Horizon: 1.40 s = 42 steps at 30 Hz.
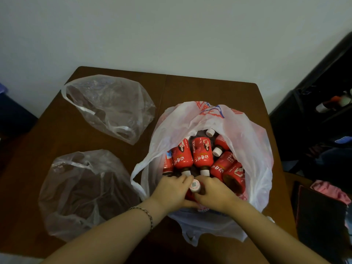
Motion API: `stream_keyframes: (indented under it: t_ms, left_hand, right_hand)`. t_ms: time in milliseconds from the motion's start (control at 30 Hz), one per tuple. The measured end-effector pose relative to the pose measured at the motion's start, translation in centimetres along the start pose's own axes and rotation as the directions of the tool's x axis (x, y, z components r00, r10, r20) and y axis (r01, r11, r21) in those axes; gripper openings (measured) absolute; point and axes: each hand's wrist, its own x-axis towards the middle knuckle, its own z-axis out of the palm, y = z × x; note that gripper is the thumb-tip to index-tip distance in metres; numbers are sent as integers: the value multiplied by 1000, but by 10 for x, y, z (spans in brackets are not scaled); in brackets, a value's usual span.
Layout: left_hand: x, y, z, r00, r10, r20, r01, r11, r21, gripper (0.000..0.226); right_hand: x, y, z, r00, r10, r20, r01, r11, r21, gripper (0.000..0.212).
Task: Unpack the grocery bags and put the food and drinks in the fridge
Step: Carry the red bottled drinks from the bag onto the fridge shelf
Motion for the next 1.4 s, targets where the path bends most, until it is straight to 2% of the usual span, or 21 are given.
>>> stream_keyframes:
  t_ms: [133,267,500,533,600,667,700,767,833,900,967,1067,1200,1267,1400]
  left_hand:
    - [14,10,5,997,53,51,-55,997,44,47]
    - [21,22,7,997,47,66,-50,998,45,56]
    - [14,17,9,978,196,75,-199,979,42,45]
    - [12,13,3,976,194,99,-199,979,47,44]
    - [11,10,-13,970,143,199,-157,986,55,49]
    - [9,6,-24,968,26,248,-38,998,44,60]
    - [8,5,-30,960,-65,272,60,998,28,62]
    - [5,0,-38,939,-198,282,204,979,9,59]
    - [-2,-6,-44,927,-263,268,269,963,17,55]
    - [-12,-11,-47,918,-286,274,283,958,52,55]
    - [-22,-14,-51,903,-314,294,308,949,70,56]
    - [-31,-23,-54,876,-371,309,374,926,52,53]
    - [-32,-35,-62,877,-391,279,392,918,55,52]
    - [-29,-39,-64,866,-406,290,408,911,58,52]
    - [-30,-41,-66,868,-401,293,400,914,65,53]
  right_hand:
    - [-6,8,-8,1000,-18,6,18,1000,25,18]
    - [-14,15,-10,1000,9,28,-12,994,107,23]
    - [-22,24,-5,994,67,91,-82,982,171,19]
    - [-20,23,-7,995,80,52,-88,979,183,18]
    - [-11,21,-10,988,86,-129,-69,989,128,20]
    - [6,17,-11,971,47,-232,-39,998,42,24]
    - [16,14,-9,979,21,-205,-22,1000,-4,27]
    - [38,8,-4,999,-29,-22,27,995,-93,31]
    - [56,2,3,985,-27,171,60,980,-191,37]
    - [68,0,9,965,20,260,67,945,-319,42]
    - [77,1,19,974,30,225,64,916,-397,43]
    - [77,3,31,994,16,104,28,913,-407,38]
    - [71,4,25,999,-44,4,42,921,-387,39]
    - [69,-2,20,995,-94,-42,73,931,-358,38]
    - [58,-24,8,955,-171,-242,74,929,-362,34]
